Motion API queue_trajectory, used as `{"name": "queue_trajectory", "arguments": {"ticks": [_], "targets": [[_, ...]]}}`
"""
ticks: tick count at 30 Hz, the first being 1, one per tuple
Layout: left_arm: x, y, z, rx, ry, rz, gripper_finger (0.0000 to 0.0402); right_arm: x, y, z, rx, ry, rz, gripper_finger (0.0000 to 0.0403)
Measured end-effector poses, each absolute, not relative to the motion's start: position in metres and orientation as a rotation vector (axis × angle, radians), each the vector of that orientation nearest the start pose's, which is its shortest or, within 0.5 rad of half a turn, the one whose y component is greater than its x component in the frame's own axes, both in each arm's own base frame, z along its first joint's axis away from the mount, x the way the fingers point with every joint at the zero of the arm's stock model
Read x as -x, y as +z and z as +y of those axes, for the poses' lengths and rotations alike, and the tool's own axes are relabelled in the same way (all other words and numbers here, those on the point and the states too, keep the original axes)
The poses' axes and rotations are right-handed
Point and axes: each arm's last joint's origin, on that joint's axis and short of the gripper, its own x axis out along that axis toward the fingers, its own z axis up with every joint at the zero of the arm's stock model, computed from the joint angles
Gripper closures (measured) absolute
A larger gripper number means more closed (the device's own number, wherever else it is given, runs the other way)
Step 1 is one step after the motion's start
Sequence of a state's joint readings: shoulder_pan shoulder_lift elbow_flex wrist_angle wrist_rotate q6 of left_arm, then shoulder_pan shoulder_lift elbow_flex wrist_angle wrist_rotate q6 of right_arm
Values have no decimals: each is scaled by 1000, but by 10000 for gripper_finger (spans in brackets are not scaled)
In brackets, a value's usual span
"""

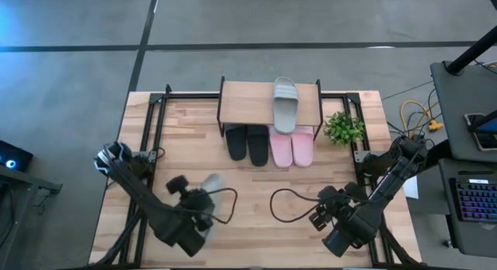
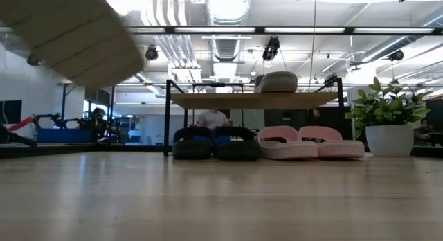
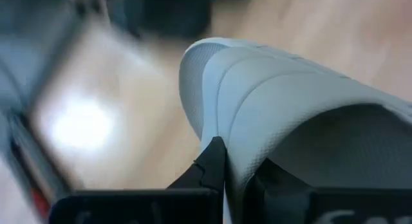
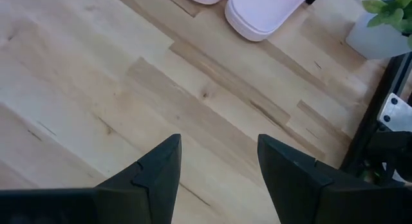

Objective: Pick and place slides into the shelf
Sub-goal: Put the gray slipper on the shelf

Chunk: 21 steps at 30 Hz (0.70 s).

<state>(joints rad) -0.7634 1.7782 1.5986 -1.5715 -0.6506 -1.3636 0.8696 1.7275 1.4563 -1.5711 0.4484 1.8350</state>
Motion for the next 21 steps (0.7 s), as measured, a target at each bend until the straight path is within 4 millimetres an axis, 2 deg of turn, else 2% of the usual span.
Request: {"name": "queue_trajectory", "arguments": {"ticks": [4, 9, 14, 19, 21], "targets": [[-244, 321, -184, -161, 701, 784, 401, -195, 266, 212, -393, -935, 1049, 207], [-263, 346, -139, -369, 781, 735, 401, -197, 267, 211, -436, -968, 985, 207], [-285, 368, -67, -418, 889, 813, 401, -205, 267, 203, -506, -1032, 904, 208], [-316, 381, 7, -267, 766, 842, 401, -220, 267, 187, -575, -1122, 861, 209], [-324, 385, 32, -277, 800, 806, 401, -227, 266, 178, -586, -1153, 858, 209]]}}
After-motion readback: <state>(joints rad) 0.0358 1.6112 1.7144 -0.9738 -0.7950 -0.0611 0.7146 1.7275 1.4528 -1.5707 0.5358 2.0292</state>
